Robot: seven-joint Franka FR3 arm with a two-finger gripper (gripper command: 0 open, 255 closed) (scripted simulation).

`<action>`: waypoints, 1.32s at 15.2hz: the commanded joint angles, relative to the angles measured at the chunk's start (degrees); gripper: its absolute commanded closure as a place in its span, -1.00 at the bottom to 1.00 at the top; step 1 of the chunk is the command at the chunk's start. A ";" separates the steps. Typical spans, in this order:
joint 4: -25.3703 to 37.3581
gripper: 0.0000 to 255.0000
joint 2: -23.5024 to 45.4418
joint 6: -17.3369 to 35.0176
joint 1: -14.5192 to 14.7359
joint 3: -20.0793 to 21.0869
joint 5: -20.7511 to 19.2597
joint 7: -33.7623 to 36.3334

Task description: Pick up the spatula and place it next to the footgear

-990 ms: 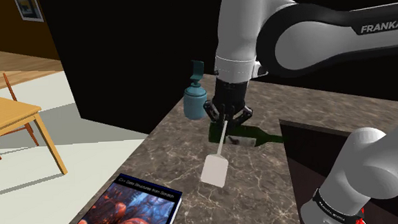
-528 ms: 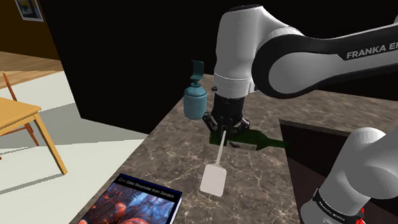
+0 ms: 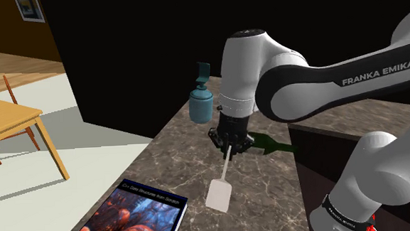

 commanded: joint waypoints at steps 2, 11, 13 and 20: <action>-1.63 1.00 0.93 2.57 -0.05 0.67 0.04 0.32; -6.14 1.00 4.38 10.39 -0.46 2.68 -0.21 1.37; -7.02 1.00 5.35 12.20 -0.64 3.17 -0.40 1.69; -9.25 1.00 8.56 17.44 -1.33 4.65 -1.32 2.88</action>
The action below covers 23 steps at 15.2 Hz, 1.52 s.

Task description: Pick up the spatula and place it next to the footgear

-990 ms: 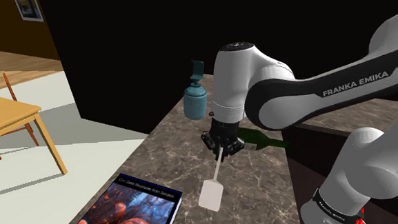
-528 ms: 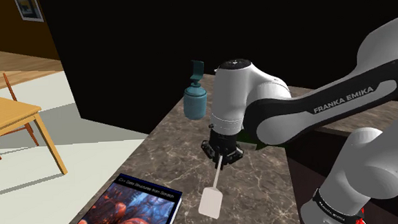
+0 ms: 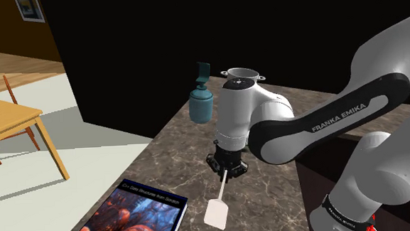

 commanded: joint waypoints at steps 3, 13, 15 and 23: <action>-0.08 1.00 0.33 0.42 -0.11 0.11 -0.15 0.11; 0.88 -1.00 -1.15 -1.92 0.26 -0.46 0.37 -0.37; 3.03 -1.00 -3.72 -6.48 0.82 -1.55 1.03 -1.08; 3.96 -1.00 -4.59 -8.24 1.00 -1.97 1.18 -1.29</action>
